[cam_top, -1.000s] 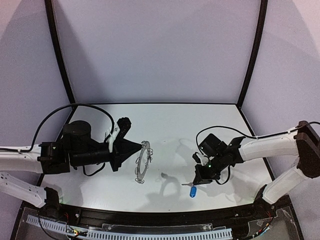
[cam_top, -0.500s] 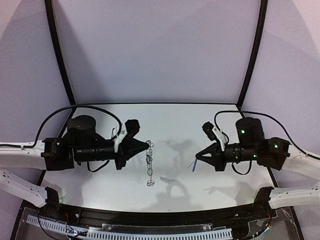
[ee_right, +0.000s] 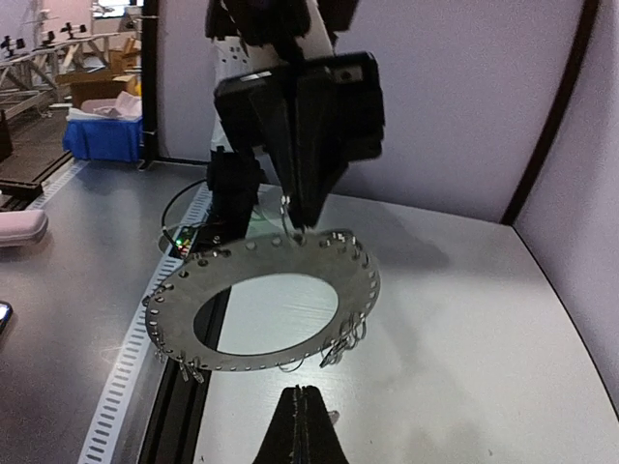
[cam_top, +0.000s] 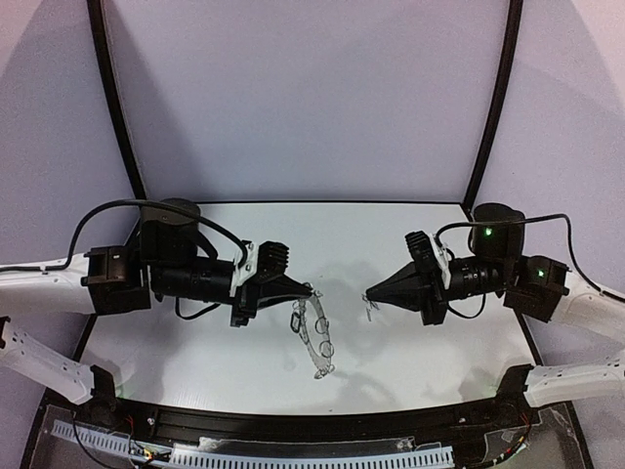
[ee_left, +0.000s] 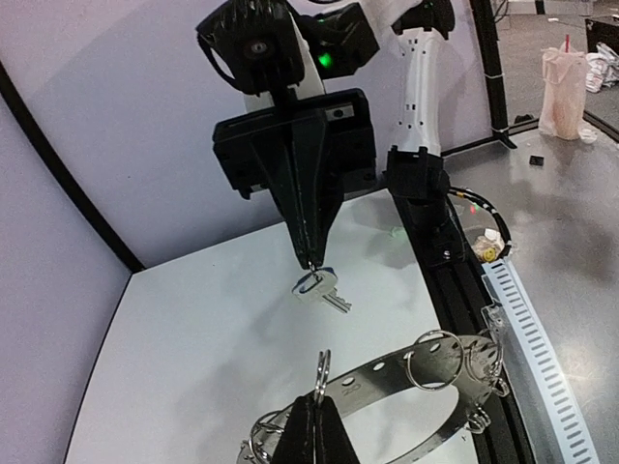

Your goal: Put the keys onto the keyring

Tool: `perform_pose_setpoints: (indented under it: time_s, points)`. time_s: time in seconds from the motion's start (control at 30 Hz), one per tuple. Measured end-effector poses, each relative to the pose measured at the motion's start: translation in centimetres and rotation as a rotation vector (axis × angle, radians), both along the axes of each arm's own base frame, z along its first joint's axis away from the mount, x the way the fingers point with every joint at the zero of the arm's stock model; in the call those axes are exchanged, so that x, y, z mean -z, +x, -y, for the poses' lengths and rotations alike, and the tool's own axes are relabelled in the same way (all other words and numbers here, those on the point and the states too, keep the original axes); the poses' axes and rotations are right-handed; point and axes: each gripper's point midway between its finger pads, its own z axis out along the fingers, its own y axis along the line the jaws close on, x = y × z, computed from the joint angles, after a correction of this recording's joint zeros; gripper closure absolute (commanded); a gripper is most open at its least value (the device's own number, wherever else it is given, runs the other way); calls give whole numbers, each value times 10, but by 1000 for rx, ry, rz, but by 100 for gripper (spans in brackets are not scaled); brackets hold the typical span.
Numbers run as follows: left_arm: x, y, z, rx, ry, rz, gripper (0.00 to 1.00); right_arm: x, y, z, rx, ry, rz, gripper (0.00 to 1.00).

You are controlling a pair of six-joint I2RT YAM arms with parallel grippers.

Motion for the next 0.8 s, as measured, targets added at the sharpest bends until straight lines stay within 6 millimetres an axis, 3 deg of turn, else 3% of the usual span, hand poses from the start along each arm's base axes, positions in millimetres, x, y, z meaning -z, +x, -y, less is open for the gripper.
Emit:
perform_pose_setpoints:
  time_s: [0.37, 0.57, 0.8]
  points:
    - [21, -4, 11, 56, 95, -30, 99, -24, -11, -24, -187, 31, 95, 100]
    - [28, -2, 14, 56, 119, -48, 99, -18, -12, -33, -249, 7, 109, 100]
    - [21, -1, 16, 46, 90, -71, 99, -1, -11, -38, -277, -34, 91, 100]
